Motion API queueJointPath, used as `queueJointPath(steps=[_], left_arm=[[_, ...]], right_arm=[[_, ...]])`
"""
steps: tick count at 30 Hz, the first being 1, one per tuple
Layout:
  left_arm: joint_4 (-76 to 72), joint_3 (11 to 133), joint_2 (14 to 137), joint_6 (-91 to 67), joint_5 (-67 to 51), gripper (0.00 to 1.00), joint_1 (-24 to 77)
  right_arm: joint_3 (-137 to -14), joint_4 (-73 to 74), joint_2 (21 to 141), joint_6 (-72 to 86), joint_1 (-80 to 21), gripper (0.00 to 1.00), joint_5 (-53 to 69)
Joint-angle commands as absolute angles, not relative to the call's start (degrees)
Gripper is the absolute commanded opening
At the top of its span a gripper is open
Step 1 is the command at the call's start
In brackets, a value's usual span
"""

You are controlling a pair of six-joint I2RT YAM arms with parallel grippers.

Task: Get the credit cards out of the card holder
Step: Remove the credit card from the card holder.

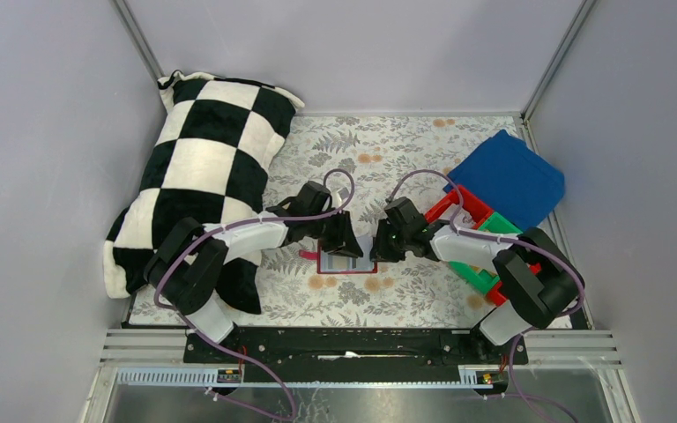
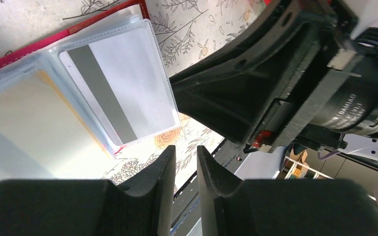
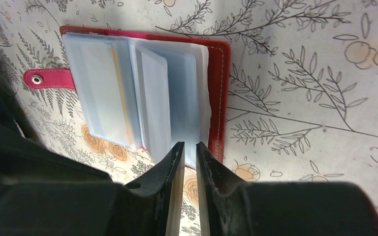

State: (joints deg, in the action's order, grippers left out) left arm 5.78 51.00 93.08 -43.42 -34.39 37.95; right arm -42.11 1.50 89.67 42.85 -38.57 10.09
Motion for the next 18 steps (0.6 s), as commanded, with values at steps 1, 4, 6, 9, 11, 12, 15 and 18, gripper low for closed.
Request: queueJointPath(steps=[1,4,6,9,11,12,15,18], left_arm=[[3.8,52.9,93.1,-43.8,-33.2,0.27,37.8],[5.7,52.8,92.4,-43.1,-31.0,0.27,37.7],[7.2,52.9,92.4,-43.0,-29.0,0.27,37.7],[8.6,52.7,92.7,-42.7,-27.3,0.27,37.6],[9.4,52.6,93.4,-42.7,-26.2,0.28,37.5],[9.8,52.7,93.6,-42.7,-25.7,0.28,37.5],[10.0,52.8,94.4,-42.7,-25.0,0.30,37.4],[9.5,52.8,95.2,-42.7,-24.9,0.33,37.4]], right_arm=[[-41.8,4.0,86.7,41.6,-38.9,0.22,7.6],[-42.1,4.8,86.4,41.3,-38.8,0.22,6.6],[-42.4,5.1,86.1,41.1,-38.9,0.22,6.2],[-43.0,6.1,85.6,40.4,-38.9,0.23,5.2],[-43.7,7.8,85.2,39.9,-38.8,0.22,3.9],[-44.0,8.6,84.8,39.8,-38.8,0.22,2.8],[-44.6,10.8,82.4,39.2,-38.9,0.23,-1.8],[-45.0,9.7,80.9,38.6,-38.9,0.24,-1.6]])
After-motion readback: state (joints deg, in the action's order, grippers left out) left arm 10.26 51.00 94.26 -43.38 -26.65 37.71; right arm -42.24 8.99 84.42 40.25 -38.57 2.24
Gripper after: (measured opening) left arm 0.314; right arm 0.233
